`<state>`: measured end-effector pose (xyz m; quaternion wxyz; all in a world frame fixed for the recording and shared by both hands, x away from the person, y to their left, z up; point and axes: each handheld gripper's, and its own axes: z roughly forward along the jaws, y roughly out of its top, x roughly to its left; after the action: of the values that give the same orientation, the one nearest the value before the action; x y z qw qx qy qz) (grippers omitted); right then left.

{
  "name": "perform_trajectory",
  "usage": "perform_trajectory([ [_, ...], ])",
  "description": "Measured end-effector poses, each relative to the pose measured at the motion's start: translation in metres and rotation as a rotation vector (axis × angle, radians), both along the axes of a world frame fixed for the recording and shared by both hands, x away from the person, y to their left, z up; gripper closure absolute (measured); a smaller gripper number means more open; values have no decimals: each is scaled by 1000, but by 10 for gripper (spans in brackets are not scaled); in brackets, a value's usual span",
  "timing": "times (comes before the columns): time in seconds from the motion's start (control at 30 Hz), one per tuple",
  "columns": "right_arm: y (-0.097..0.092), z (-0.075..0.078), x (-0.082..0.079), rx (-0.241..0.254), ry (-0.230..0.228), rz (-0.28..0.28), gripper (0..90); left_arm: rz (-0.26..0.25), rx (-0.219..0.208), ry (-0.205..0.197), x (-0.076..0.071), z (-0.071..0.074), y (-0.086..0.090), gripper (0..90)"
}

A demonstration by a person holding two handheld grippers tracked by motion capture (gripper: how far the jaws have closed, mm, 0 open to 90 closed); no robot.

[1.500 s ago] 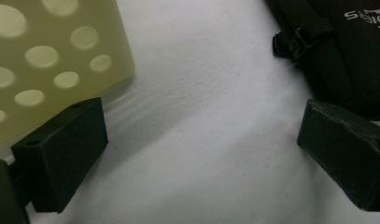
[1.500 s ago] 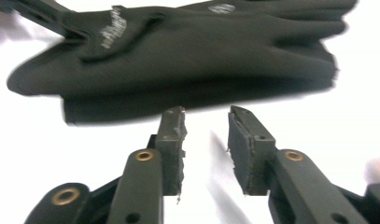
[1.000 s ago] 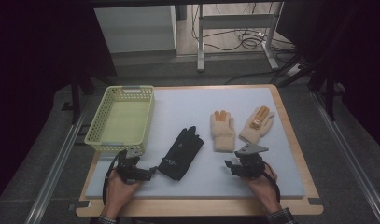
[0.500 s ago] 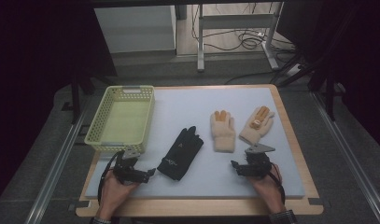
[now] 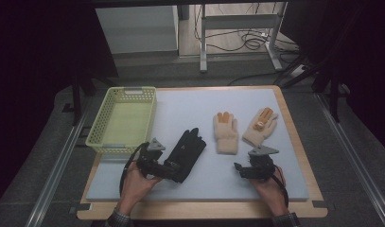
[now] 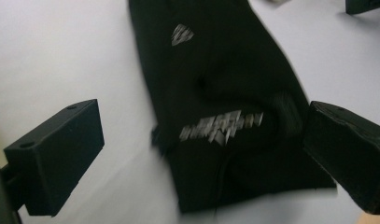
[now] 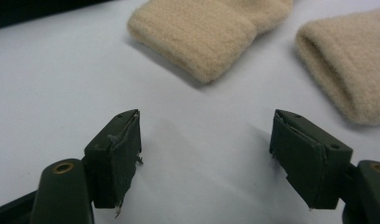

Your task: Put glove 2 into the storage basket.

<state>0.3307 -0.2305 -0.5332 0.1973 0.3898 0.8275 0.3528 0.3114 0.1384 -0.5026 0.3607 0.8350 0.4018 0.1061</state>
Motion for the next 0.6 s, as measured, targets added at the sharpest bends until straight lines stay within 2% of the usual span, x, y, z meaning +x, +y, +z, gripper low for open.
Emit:
perform_trajectory([
  [0.17,0,0,0,0,0,0,245,0,45,16,18,-7,-28,0],
  [0.33,0,0,0,1,0,1,244,21,75,21,30,-14,-45,0],
  [0.47,0,0,0,1,0,1,243,39,111,31,40,-20,-51,0],
  [0.6,0,0,0,1,0,1,243,32,98,70,45,-25,-50,0],
])
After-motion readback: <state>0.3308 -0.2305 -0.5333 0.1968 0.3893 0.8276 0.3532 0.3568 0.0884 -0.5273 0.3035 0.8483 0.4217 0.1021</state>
